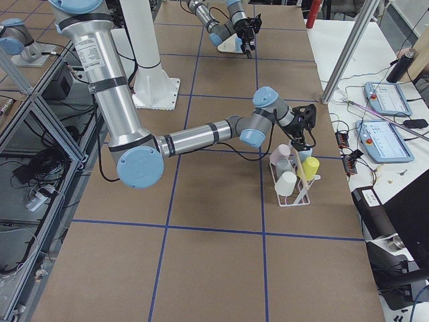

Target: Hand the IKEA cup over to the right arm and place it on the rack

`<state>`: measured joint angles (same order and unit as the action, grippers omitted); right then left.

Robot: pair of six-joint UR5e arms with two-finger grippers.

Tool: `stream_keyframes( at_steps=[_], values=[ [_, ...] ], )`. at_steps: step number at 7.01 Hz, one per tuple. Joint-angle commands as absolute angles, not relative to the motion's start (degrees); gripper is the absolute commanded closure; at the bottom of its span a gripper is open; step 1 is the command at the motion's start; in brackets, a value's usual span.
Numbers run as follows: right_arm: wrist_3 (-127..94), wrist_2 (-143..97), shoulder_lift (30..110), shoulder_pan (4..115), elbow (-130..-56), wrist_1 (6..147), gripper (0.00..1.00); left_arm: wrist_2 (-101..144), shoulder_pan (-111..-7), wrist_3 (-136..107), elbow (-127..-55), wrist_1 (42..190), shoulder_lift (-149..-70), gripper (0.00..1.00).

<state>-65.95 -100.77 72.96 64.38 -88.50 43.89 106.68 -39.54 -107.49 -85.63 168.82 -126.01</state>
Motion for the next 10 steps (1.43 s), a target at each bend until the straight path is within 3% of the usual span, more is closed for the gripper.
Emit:
stream_keyframes(
  at_steps=[1, 4, 7, 10],
  values=[
    [-72.2, -107.5, 75.9, 64.2, -94.9, 44.2, 0.00, 111.1, -42.4, -92.3, -93.5, 158.5, -117.7, 0.32],
    [-75.8, -109.4, 79.0, 63.0, -99.4, 44.1, 0.00, 110.6, -48.1, -72.0, -105.7, 142.0, -104.2, 0.32],
    [-75.8, -110.9, 79.1, 63.0, -99.4, 44.0, 0.00, 110.6, -52.7, -53.2, -106.3, 141.2, -92.2, 0.33],
    [-75.8, -112.0, 79.1, 63.0, -99.5, 44.0, 0.00, 110.6, -52.2, -48.0, -106.1, 127.0, -90.4, 0.33]
  ],
)
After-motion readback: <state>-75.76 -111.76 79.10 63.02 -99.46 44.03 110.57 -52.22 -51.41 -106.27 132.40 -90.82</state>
